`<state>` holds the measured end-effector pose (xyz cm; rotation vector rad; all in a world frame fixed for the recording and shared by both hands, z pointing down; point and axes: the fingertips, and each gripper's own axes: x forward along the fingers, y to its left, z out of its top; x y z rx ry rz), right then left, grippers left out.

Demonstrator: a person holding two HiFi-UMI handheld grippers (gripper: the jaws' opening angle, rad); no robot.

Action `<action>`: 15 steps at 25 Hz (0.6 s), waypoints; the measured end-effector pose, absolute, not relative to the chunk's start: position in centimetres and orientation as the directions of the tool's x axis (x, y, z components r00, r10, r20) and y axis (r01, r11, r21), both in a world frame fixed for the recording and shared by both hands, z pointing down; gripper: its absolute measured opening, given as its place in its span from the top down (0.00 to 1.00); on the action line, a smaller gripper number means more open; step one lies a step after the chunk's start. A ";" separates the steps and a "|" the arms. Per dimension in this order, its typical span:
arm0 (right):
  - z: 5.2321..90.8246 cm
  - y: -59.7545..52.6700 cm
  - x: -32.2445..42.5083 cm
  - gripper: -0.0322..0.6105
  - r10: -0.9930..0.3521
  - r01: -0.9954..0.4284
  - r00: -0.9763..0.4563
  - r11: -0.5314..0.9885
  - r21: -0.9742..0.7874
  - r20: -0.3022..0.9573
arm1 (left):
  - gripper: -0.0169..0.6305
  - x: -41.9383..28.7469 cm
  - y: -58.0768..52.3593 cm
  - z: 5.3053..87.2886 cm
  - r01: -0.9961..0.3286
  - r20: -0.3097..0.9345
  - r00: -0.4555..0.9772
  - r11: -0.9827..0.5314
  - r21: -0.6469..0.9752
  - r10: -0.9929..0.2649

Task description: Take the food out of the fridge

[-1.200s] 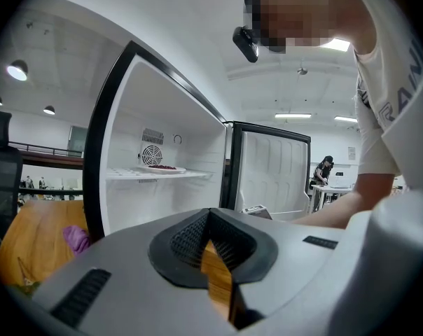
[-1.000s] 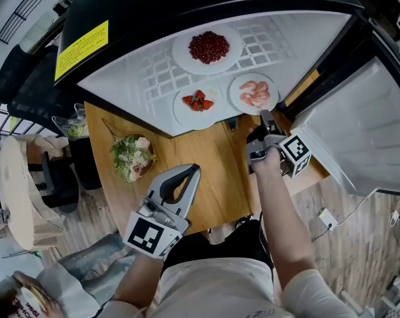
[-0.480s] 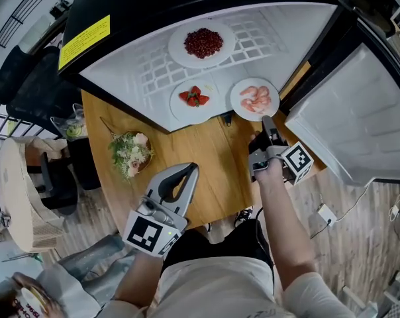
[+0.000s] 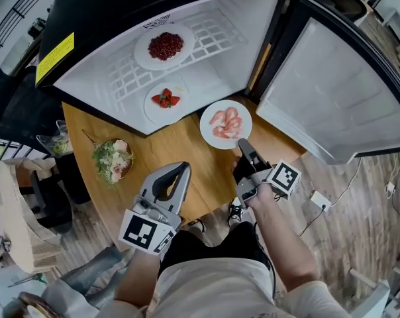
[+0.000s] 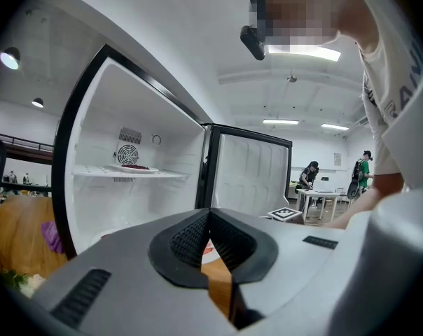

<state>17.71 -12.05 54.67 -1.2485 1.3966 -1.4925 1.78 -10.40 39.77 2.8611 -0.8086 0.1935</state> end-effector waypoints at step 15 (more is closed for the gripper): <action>57.2 -1.0 25.6 0.91 -0.955 -0.082 -0.262 -0.120 -0.989 0.138 | 0.96 9.3 -7.1 42.0 -0.432 0.194 0.894 -0.892 0.135 -0.403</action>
